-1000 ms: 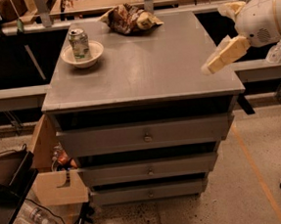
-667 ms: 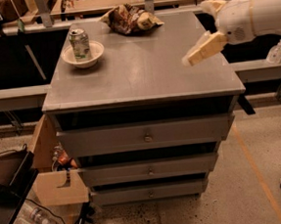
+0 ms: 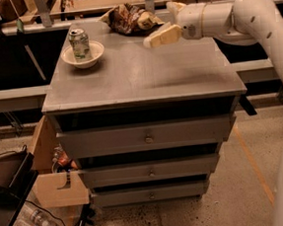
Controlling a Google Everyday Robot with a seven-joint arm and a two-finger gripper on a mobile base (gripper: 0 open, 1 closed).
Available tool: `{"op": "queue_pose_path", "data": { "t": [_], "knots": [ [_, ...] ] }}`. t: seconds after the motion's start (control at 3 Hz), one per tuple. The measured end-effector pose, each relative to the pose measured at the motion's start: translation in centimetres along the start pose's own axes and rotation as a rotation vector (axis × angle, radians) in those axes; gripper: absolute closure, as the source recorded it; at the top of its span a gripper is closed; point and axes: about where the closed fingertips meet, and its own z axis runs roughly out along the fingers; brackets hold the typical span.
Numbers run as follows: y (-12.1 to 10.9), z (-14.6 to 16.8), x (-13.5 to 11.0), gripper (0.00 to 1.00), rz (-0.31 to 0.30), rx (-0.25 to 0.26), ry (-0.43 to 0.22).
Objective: Pick 7up can from paper bowl and place on counter
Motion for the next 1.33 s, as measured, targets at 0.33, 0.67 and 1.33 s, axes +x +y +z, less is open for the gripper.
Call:
{"op": "queue_pose_path", "data": {
  "t": [0.33,0.67,1.33],
  "knots": [
    [-1.5,2.8,-0.5,0.0,0.08,0.045,-0.026],
    [-0.5,5.2,-0.8,0.0,0.084,0.12,0.064],
    [5.9,12.4,-1.5,0.0,0.017,0.029,0.207]
  ]
}}
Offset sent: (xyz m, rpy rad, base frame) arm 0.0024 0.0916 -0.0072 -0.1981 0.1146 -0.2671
